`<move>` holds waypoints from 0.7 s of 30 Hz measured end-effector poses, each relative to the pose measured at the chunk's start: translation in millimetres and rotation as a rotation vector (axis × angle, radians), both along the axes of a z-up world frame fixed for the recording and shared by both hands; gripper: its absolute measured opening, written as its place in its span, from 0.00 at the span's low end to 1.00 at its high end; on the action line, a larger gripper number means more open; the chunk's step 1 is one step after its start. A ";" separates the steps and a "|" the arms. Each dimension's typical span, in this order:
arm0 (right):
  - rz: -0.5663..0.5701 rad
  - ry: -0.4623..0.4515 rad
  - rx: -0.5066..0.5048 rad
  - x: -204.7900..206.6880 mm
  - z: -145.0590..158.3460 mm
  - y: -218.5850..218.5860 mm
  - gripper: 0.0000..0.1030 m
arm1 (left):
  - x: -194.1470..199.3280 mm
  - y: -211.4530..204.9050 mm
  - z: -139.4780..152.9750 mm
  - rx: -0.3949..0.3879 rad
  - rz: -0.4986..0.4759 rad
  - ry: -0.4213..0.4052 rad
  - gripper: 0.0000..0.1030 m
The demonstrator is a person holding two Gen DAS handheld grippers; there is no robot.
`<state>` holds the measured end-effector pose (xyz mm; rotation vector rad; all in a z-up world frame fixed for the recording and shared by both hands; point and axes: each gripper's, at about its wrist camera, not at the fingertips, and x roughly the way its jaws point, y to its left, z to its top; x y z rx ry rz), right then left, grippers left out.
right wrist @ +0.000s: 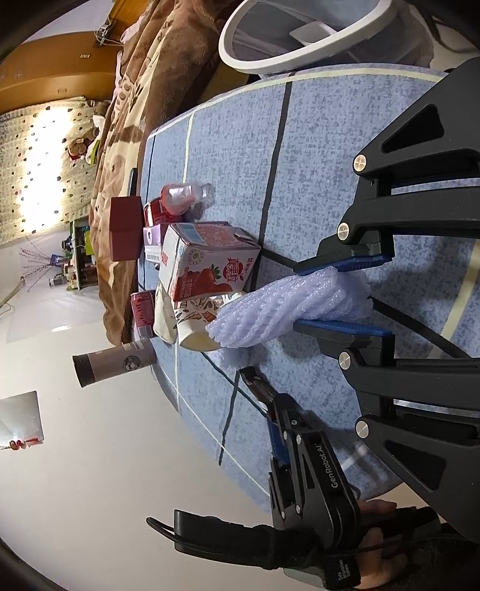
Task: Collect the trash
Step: 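Grasp the brown snack wrapper with left tool while right tool grasps white foam sleeve, then carry the wrapper and foam sleeve over the trash bin with both tools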
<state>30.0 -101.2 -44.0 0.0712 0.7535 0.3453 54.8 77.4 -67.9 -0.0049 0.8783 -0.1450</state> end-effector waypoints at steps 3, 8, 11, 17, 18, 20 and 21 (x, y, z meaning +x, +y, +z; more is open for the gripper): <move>-0.004 0.002 0.004 -1.3 -0.8 -1.8 0.23 | -1.3 -2.3 1.2 -0.008 -0.009 -0.001 0.12; -0.010 -0.002 0.012 -2.3 -0.2 -6.1 0.23 | -1.5 -5.0 3.4 -0.021 -0.007 -0.005 0.11; -0.016 -0.006 0.020 -2.4 0.8 -9.1 0.24 | -4.0 -6.8 8.9 -0.034 -0.009 -0.018 0.11; -0.031 -0.021 0.044 -4.3 4.8 -18.4 0.24 | -10.0 -16.1 22.1 -0.064 -0.031 -0.034 0.11; -0.033 -0.022 0.047 -4.7 6.1 -20.5 0.24 | -11.2 -18.6 25.0 -0.066 -0.034 -0.043 0.11; -0.045 -0.036 0.050 -6.7 9.9 -25.4 0.24 | -12.9 -24.9 31.2 -0.068 -0.048 -0.058 0.11; -0.052 -0.044 0.048 -7.6 11.7 -27.6 0.24 | -14.3 -28.6 35.2 -0.069 -0.056 -0.069 0.11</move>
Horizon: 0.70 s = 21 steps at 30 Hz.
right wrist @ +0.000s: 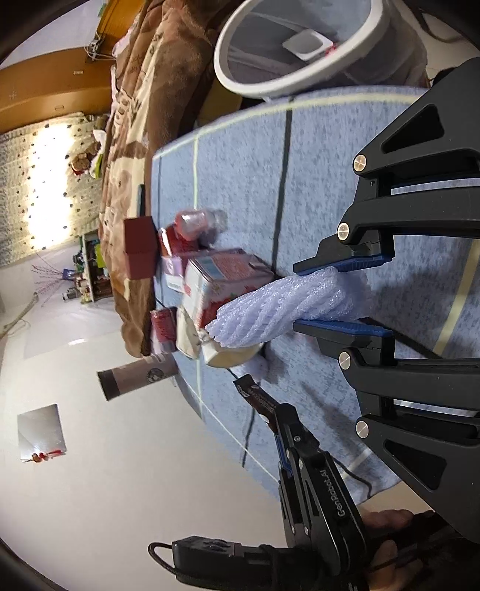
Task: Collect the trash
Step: 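Carry the wrapper and foam sleeve over the trash bin with both tools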
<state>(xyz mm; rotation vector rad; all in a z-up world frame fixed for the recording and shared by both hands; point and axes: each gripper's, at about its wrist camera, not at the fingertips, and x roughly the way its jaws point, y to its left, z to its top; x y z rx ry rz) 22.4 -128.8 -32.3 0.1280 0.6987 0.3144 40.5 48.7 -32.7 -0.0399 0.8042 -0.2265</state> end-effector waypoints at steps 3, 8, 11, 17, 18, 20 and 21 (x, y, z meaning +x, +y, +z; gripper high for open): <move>-0.022 -0.023 0.007 -4.5 8.2 -10.1 0.24 | -1.1 -11.7 10.5 -0.001 -0.021 -0.028 0.11; -0.071 -0.058 -0.002 -8.9 18.2 -29.6 0.24 | 0.6 -36.5 25.1 -0.011 -0.073 -0.061 0.11; -0.109 -0.068 0.002 -10.5 21.8 -45.1 0.24 | 2.9 -52.4 31.1 -0.021 -0.102 -0.071 0.11; -0.190 -0.079 0.002 -13.6 26.5 -74.6 0.24 | 8.9 -92.7 37.1 -0.029 -0.172 -0.082 0.11; -0.203 -0.078 0.001 -13.8 26.7 -78.5 0.24 | 9.8 -100.2 37.8 -0.028 -0.185 -0.085 0.11; -0.233 -0.076 -0.002 -13.5 26.9 -88.4 0.24 | 12.8 -115.1 39.0 -0.032 -0.214 -0.083 0.11; -0.247 -0.073 -0.003 -13.4 26.7 -92.4 0.24 | 14.7 -122.3 39.2 -0.034 -0.226 -0.081 0.11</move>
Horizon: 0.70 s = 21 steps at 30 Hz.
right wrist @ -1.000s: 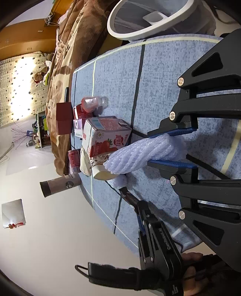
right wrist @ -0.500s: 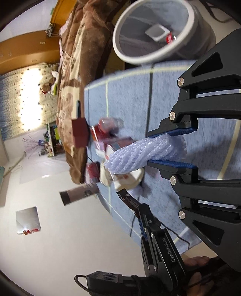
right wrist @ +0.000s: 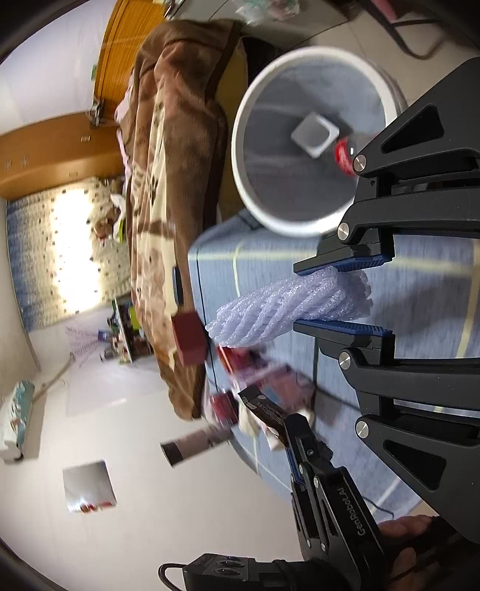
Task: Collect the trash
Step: 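Carry the wrapper and foam sleeve over the trash bin with both tools, then open both tools to drop the wrapper and foam sleeve into the bin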
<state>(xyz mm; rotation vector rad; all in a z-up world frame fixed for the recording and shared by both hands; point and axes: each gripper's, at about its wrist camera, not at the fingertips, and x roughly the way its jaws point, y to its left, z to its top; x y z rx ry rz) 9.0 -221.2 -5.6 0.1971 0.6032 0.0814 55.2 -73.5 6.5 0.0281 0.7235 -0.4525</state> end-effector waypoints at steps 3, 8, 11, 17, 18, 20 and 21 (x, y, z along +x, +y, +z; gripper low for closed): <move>-0.044 0.003 0.002 -1.8 -0.3 -14.6 0.24 | 3.5 -21.8 0.4 -0.001 -0.037 0.002 0.11; -0.112 0.011 0.000 -7.2 -1.1 -40.0 0.24 | 9.0 -53.7 -1.2 -0.001 -0.093 0.021 0.11; -0.148 0.024 0.000 -5.4 -2.4 -50.9 0.24 | 11.7 -73.5 -2.0 0.007 -0.127 0.026 0.11; -0.226 0.053 -0.013 -1.6 -10.0 -76.2 0.24 | 18.7 -108.4 -7.3 0.011 -0.173 0.045 0.12; -0.241 0.059 -0.016 0.4 -12.0 -80.5 0.24 | 20.1 -114.4 -8.2 0.008 -0.183 0.050 0.12; -0.255 0.077 -0.016 1.4 -15.5 -87.8 0.24 | 23.1 -126.0 -11.0 0.015 -0.192 0.058 0.12; -0.262 0.083 -0.018 2.8 -17.4 -91.0 0.24 | 24.8 -132.2 -12.5 0.019 -0.200 0.060 0.12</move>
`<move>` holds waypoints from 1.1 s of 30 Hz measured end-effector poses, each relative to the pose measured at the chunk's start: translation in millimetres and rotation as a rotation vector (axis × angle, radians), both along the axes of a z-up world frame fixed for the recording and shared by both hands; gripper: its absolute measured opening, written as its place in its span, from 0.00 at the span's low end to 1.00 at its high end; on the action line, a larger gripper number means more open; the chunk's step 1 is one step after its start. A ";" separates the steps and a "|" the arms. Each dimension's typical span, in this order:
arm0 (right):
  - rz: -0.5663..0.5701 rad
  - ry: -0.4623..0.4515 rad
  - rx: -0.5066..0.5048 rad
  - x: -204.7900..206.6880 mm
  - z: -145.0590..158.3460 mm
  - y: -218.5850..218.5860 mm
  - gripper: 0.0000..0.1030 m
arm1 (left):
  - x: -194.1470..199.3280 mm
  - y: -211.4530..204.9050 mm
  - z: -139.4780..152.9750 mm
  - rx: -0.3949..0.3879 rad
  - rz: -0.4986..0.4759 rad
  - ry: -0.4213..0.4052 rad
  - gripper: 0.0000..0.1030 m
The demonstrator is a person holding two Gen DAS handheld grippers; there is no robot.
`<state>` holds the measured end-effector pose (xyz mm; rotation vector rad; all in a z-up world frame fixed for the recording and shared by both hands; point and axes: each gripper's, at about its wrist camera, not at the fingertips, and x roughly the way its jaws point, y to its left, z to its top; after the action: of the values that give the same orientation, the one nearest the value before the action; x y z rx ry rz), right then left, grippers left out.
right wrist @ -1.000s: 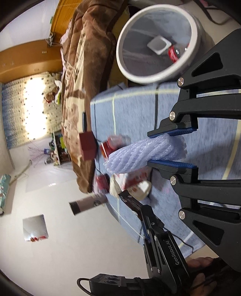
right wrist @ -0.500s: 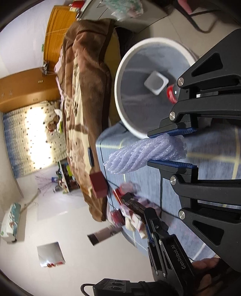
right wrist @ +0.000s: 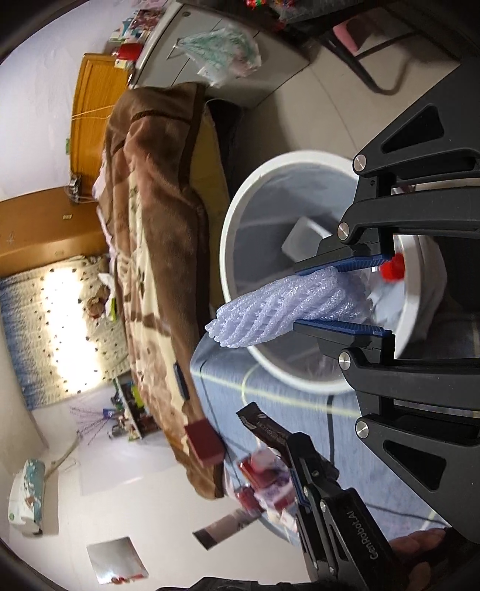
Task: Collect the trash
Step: 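Open both tools to drop the wrapper and foam sleeve into the bin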
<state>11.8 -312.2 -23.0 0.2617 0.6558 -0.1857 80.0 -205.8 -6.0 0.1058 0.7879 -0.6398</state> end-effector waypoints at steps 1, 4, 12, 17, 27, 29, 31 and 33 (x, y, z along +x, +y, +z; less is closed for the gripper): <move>-0.012 0.012 -0.006 2.2 -2.8 -3.4 0.24 | 1.8 -5.9 -2.2 0.005 -0.006 0.005 0.12; -0.028 0.039 -0.014 7.4 -8.2 -12.9 0.24 | 5.6 -22.2 -8.0 0.016 -0.028 0.019 0.12; -0.047 0.112 -0.023 15.7 -23.9 -32.9 0.26 | 14.0 -48.3 -26.0 0.048 -0.055 0.065 0.12; -0.050 0.133 -0.017 15.7 -27.7 -39.2 0.27 | 17.3 -53.8 -30.4 0.040 -0.064 0.080 0.12; -0.052 0.141 -0.031 13.6 -27.6 -38.5 0.57 | 23.1 -47.4 -30.0 0.009 -0.043 0.102 0.40; -0.055 0.139 -0.031 14.1 -26.7 -37.9 0.57 | 21.5 -45.0 -28.2 0.011 -0.039 0.094 0.40; -0.055 0.134 -0.027 12.3 -25.5 -37.1 0.57 | 20.2 -41.2 -26.9 0.007 -0.034 0.094 0.40; -0.058 0.129 -0.026 11.5 -23.9 -36.1 0.57 | 18.6 -36.1 -25.6 0.004 -0.027 0.090 0.40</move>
<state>23.3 -348.3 -46.9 0.2459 0.7741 -0.2686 98.6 -241.9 -31.6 0.0917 0.8752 -0.6721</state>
